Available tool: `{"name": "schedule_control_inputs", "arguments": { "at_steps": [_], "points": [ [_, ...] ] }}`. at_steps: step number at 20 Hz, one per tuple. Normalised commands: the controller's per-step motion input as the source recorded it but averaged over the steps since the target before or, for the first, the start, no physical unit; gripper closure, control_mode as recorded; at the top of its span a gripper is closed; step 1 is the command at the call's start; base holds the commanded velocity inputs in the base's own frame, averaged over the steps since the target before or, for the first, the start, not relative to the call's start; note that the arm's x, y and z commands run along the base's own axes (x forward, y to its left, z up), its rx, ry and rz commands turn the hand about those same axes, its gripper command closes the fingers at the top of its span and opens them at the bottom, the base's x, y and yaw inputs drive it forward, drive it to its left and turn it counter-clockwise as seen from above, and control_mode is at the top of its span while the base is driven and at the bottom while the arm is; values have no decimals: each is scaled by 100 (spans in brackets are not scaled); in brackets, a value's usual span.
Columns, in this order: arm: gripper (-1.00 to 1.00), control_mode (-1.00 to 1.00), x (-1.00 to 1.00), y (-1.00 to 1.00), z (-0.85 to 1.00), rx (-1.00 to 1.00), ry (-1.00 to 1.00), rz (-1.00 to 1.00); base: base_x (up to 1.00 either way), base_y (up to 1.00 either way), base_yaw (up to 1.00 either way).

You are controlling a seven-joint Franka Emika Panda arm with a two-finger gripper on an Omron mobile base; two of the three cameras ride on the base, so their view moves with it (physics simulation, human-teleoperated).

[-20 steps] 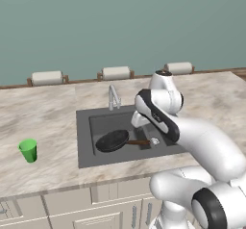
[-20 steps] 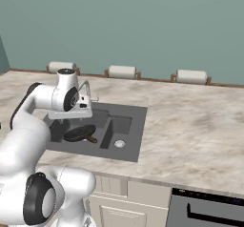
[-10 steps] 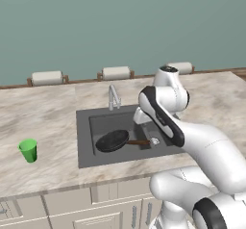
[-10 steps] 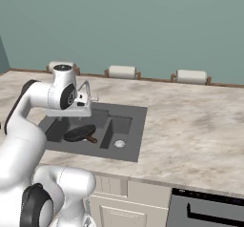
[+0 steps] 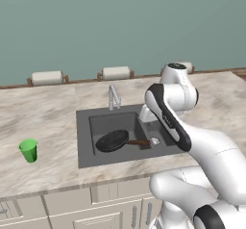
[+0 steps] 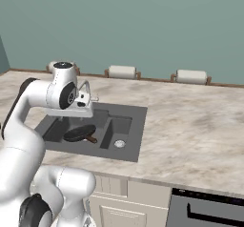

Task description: Place the pan in the left basin and the cup in the right basin of the sink.

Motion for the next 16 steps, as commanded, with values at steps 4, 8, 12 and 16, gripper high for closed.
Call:
{"name": "schedule_control_inputs", "arguments": {
  "at_steps": [4, 8, 12, 16],
  "points": [
    [-100, -100, -26, -11, 4, 0, 0, -5, 0, 0, 0],
    [-100, -100, -22, -1, 0, 0, 0, -6, 0, 0, 0],
    [-100, -100, -26, -5, 0, 0, 0, -8, 0, 0, 0],
    [-100, -100, -20, -10, 0, 0, 0, -7, 0, 0, 0]
  ]
}}
